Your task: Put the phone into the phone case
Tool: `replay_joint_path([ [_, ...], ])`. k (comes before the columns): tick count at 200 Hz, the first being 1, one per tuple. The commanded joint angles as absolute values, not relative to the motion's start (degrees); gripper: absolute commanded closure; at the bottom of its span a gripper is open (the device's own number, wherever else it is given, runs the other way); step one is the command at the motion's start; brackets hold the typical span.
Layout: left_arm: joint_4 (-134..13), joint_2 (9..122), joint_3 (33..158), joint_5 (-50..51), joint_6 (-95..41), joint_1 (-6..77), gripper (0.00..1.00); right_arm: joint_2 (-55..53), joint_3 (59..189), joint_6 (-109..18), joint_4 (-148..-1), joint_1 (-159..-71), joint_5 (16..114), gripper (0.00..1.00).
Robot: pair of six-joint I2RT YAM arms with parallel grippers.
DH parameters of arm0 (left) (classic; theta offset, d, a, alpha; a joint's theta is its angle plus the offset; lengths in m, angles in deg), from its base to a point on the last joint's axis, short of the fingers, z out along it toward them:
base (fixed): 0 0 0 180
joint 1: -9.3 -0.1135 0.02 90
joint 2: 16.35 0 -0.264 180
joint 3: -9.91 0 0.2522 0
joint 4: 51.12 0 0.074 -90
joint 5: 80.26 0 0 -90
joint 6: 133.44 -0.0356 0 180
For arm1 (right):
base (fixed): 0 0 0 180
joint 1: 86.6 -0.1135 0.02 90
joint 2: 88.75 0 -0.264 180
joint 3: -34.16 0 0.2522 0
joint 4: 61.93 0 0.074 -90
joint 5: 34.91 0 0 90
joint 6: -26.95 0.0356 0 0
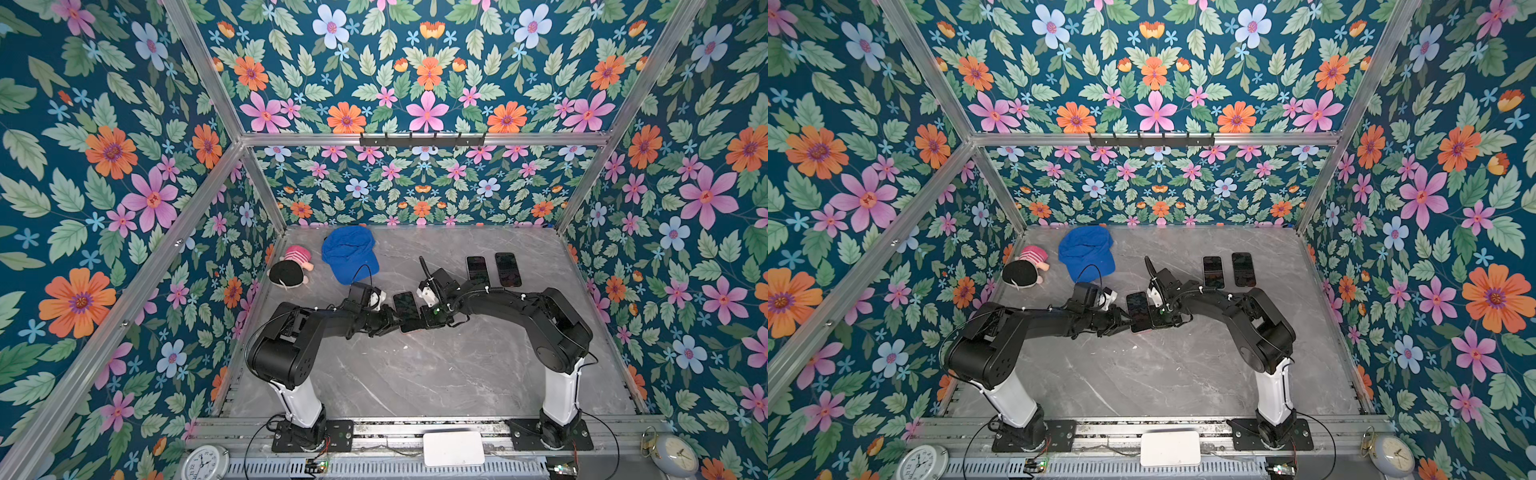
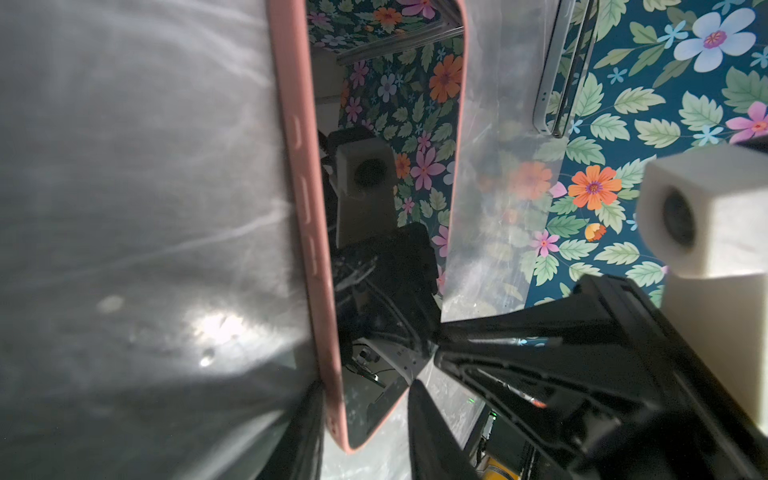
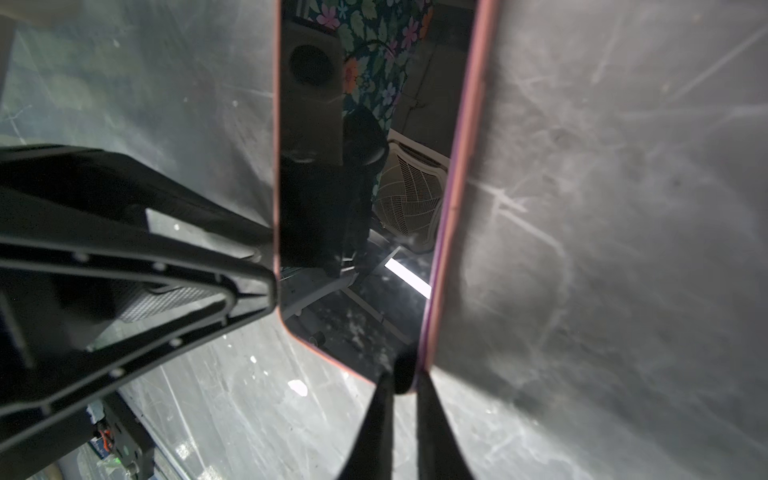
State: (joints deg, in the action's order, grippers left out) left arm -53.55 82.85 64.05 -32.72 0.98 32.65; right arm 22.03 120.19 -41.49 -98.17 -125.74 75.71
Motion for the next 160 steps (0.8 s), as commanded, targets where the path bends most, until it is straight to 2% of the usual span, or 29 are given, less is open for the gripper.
replay_joint_path([
  [1,-60.5,82.0,64.6,-31.0,-2.4,32.8,0.63,19.7,119.8,-42.2,-98.8,-124.8,76.4,0.74],
  [33,-63.6,82.2,65.8,-30.1,-4.3,32.7,0.61,21.2,120.8,-41.7,-97.7,-124.0,77.1,0.59],
  [65,-63.3,82.9,66.4,-30.5,-4.2,32.8,0.60,22.8,120.6,-41.3,-96.6,-124.1,78.0,0.55],
  [160,-61.0,84.8,67.8,-31.5,-3.1,33.8,0.60,23.9,118.4,-39.2,-94.3,-124.2,80.7,0.80],
])
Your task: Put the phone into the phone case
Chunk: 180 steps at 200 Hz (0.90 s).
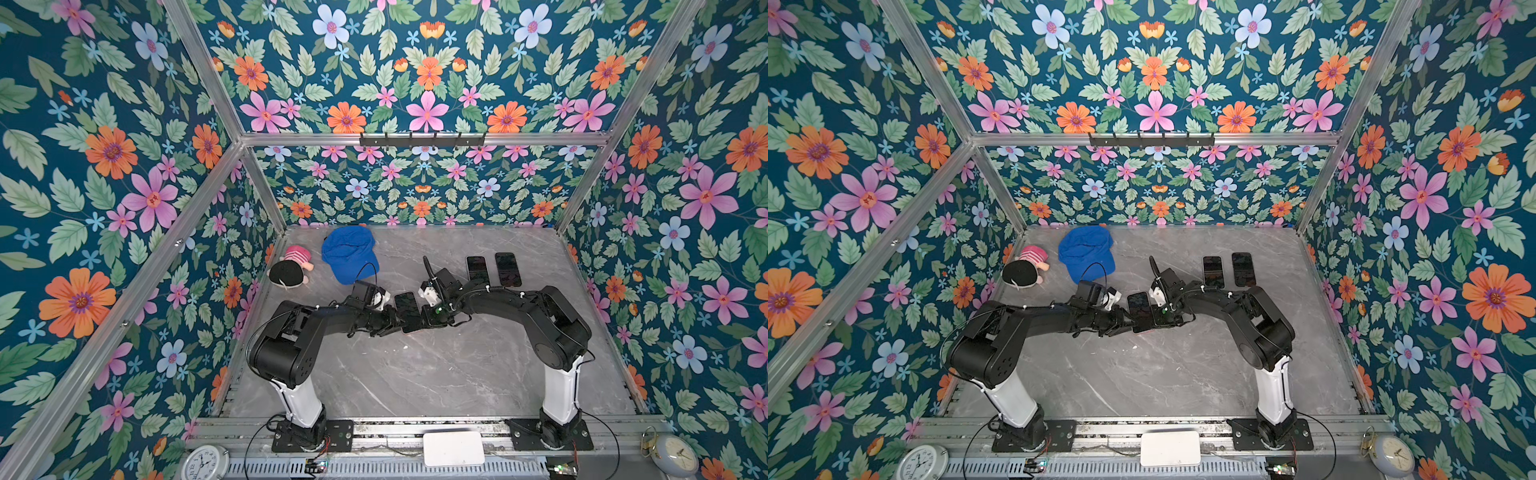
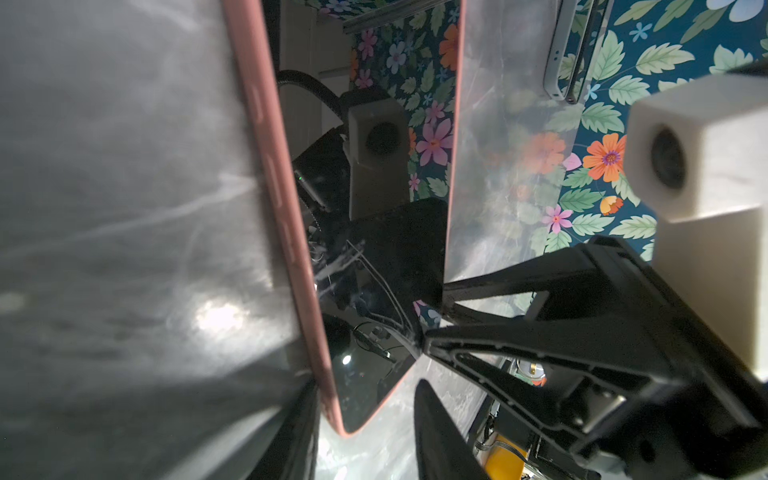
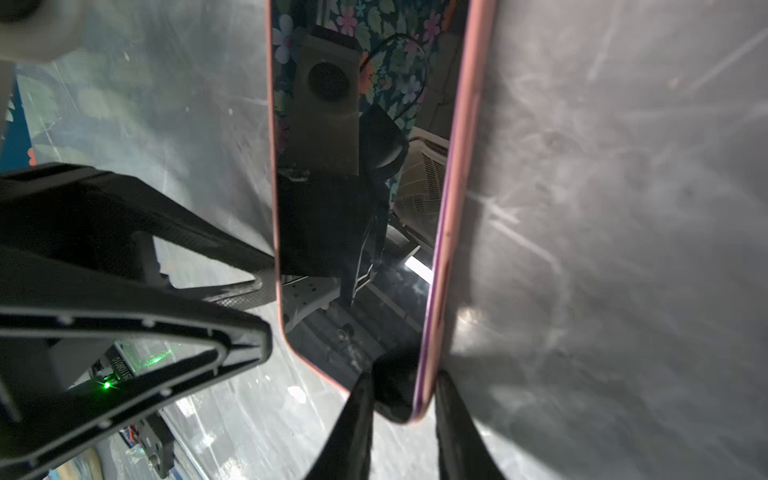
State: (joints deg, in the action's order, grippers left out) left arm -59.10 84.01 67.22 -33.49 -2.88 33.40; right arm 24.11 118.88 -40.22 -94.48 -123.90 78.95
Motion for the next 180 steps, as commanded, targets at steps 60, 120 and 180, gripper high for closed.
replay_joint_path([
  [60,-60.4,84.8,68.2,-31.5,-3.3,34.1,0.61,21.5,116.7,-37.2,-94.8,-124.5,77.8,0.93],
  [120,-59.9,81.9,65.9,-31.4,-3.6,31.7,0.62,17.6,118.8,-35.7,-101.3,-126.2,70.5,0.58],
  [180,-66.8,76.3,63.9,-28.4,-8.6,25.4,0.39,23.3,130.2,-27.0,-111.7,-131.9,54.5,0.15],
])
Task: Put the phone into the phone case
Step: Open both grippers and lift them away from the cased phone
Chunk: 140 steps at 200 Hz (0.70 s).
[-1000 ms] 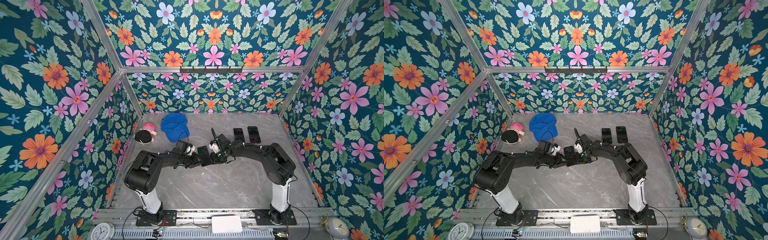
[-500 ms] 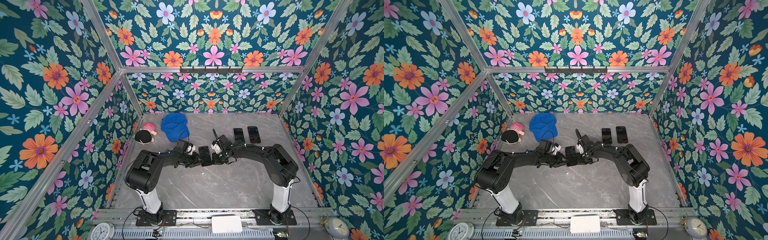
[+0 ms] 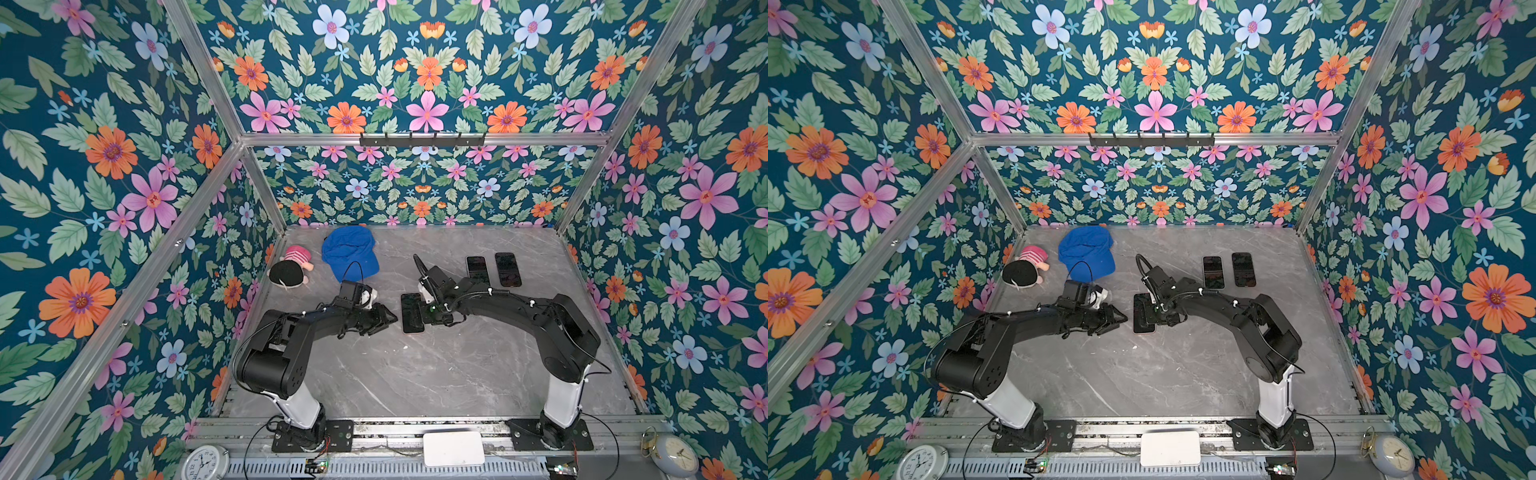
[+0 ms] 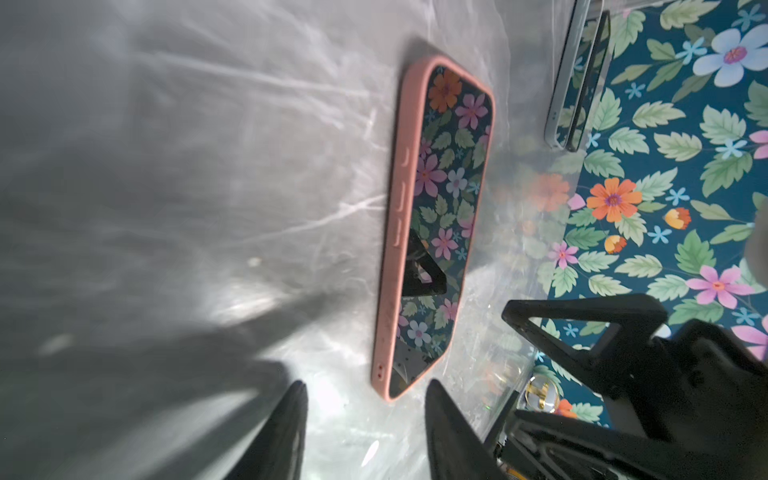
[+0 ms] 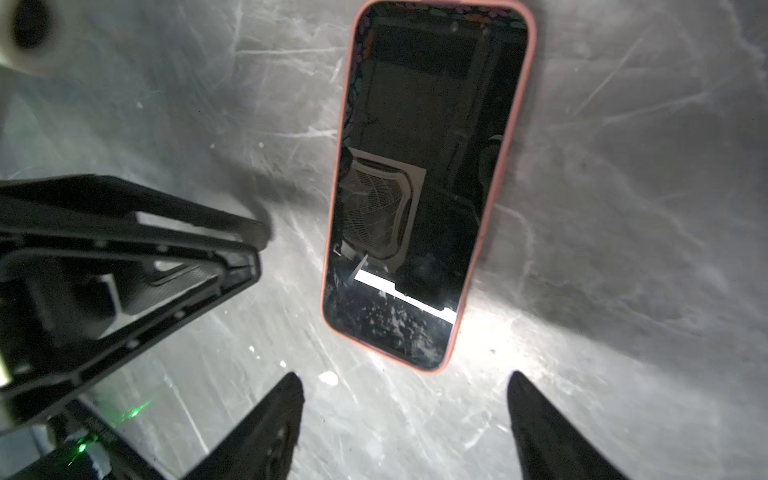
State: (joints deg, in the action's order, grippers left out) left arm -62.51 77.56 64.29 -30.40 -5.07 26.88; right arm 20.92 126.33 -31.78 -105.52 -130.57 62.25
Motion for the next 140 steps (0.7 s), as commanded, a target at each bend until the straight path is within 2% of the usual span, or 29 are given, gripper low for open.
replay_joint_path([
  [1,-66.9,76.2,63.9,-28.3,-8.7,25.4,0.38,23.5,130.5,-26.9,-112.0,-131.9,54.4,0.15],
  [40,-69.0,74.6,63.0,-28.1,-10.6,23.7,0.17,28.1,136.0,-23.6,-113.1,-132.3,54.5,0.10],
  [76,-70.2,74.0,62.8,-28.2,-12.1,23.0,0.06,32.2,141.2,-24.2,-116.0,-133.0,54.0,0.02],
  [105,-70.0,73.6,62.2,-28.5,-12.3,22.6,0.01,34.0,142.5,-24.4,-116.4,-133.4,53.2,0.01],
  [140,-69.5,73.3,61.6,-29.0,-12.4,22.2,0.00,39.8,148.4,-22.4,-123.7,-135.2,49.5,0.01],
])
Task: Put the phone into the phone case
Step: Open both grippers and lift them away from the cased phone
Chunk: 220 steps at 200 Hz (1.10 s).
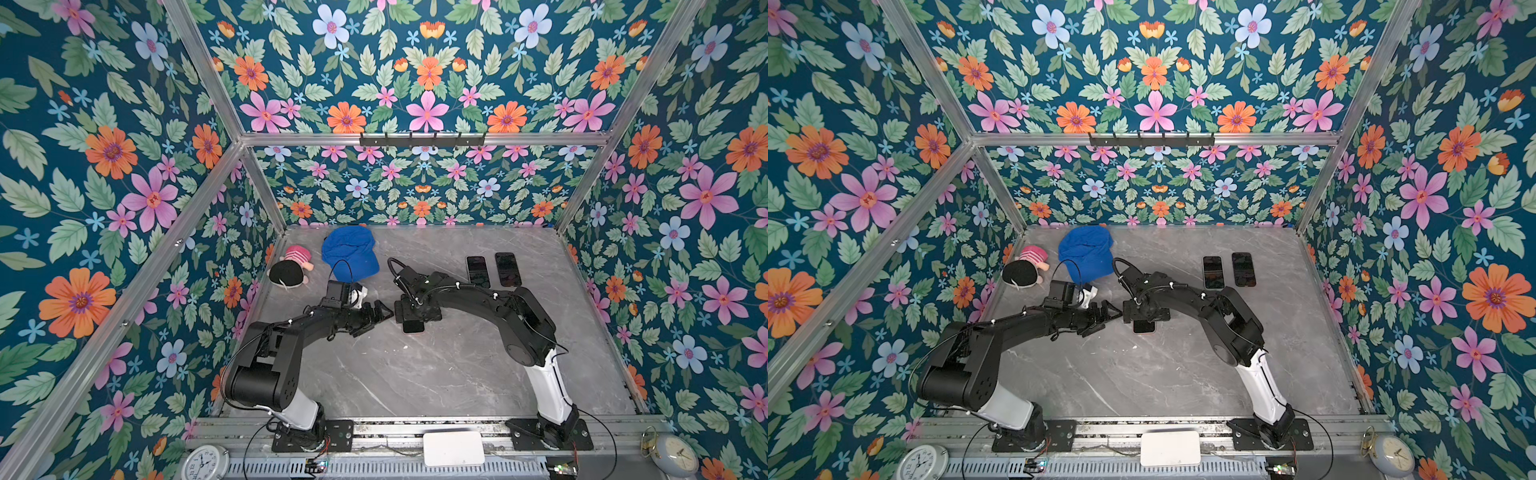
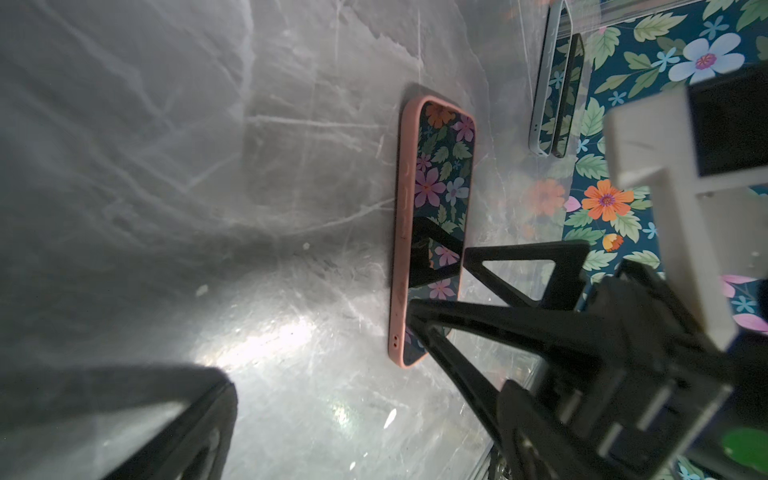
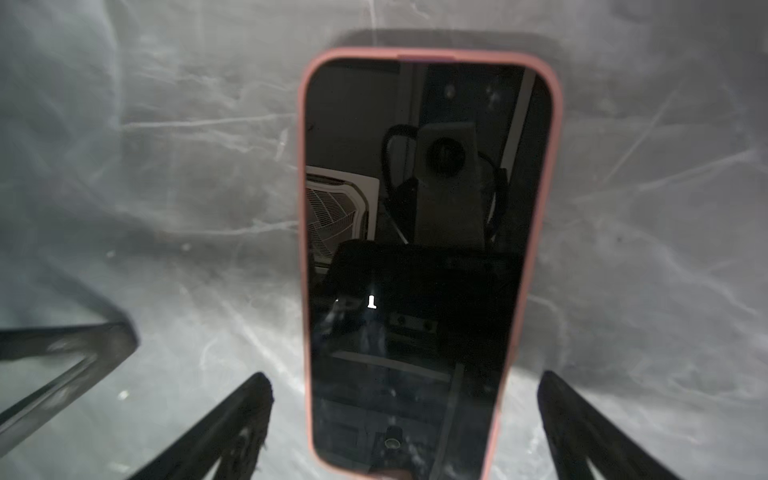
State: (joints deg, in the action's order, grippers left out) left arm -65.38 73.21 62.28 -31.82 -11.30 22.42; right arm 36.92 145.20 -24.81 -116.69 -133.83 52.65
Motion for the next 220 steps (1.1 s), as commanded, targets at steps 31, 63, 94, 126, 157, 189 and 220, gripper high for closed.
replay_joint_path([
  [31,-69.0,73.2,61.0,-29.2,-12.2,22.0,0.00,40.0,148.4,-21.2,-124.8,-135.7,48.5,0.12],
  [63,-68.3,73.7,61.0,-29.5,-11.9,22.0,0.01,38.1,146.1,-20.6,-123.9,-134.4,47.9,0.21],
  [94,-70.0,74.0,63.0,-29.3,-12.9,22.0,0.01,36.3,145.4,-23.6,-123.2,-131.2,47.0,0.26],
  [126,-70.5,76.6,67.3,-30.2,-13.0,22.7,0.00,34.9,146.3,-29.1,-121.4,-124.4,47.2,0.30],
  [157,-70.7,81.1,72.5,-30.7,-13.0,24.5,0.00,36.4,150.5,-35.3,-120.7,-117.8,49.2,0.33],
  [189,-71.0,85.6,78.1,-31.2,-12.9,25.6,0.00,40.9,158.8,-39.8,-123.1,-114.0,50.6,0.33],
  [220,-71.5,88.4,81.7,-31.6,-12.9,26.2,0.00,45.1,164.4,-41.3,-125.5,-112.0,52.2,0.33],
])
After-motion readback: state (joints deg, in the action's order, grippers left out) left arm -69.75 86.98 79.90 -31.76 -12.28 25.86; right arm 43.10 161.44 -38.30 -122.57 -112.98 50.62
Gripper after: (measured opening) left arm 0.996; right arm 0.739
